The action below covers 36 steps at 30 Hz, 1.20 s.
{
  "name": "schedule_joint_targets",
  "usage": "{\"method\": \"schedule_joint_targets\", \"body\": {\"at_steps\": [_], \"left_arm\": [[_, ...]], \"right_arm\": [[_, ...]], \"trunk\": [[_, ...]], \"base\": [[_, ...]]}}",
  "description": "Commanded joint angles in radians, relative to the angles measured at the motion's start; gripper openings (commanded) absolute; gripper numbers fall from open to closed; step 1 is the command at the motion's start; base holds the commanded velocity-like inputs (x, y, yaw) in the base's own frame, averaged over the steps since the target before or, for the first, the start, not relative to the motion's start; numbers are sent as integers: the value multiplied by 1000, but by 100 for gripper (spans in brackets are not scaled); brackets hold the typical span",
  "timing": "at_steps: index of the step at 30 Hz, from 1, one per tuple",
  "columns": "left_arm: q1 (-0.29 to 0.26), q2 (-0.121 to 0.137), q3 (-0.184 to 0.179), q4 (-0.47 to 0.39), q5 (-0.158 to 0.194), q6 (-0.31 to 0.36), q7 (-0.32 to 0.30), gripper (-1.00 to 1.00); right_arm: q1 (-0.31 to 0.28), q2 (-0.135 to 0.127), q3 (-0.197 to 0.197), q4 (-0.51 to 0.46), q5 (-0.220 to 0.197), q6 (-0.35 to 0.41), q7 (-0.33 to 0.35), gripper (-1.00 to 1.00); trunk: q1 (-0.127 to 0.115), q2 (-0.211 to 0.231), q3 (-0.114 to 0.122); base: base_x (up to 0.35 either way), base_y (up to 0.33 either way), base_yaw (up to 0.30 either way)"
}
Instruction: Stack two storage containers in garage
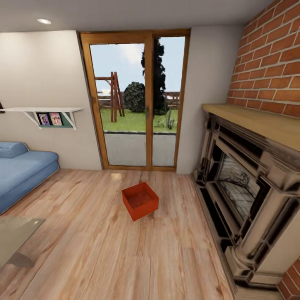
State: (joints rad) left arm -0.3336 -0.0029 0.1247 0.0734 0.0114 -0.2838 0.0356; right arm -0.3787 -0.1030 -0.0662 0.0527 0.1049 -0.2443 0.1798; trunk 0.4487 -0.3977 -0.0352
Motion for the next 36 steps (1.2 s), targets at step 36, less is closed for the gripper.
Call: {"method": "schedule_joint_targets", "body": {"at_steps": [36], "left_arm": [[-2, 0, 4, 5, 1, -8, 2, 100]], "right_arm": [[-2, -1, -7, 4, 10, -7, 1, 100]], "trunk": [[1, -2, -2]], "base": [[321, -166, 177]]}}
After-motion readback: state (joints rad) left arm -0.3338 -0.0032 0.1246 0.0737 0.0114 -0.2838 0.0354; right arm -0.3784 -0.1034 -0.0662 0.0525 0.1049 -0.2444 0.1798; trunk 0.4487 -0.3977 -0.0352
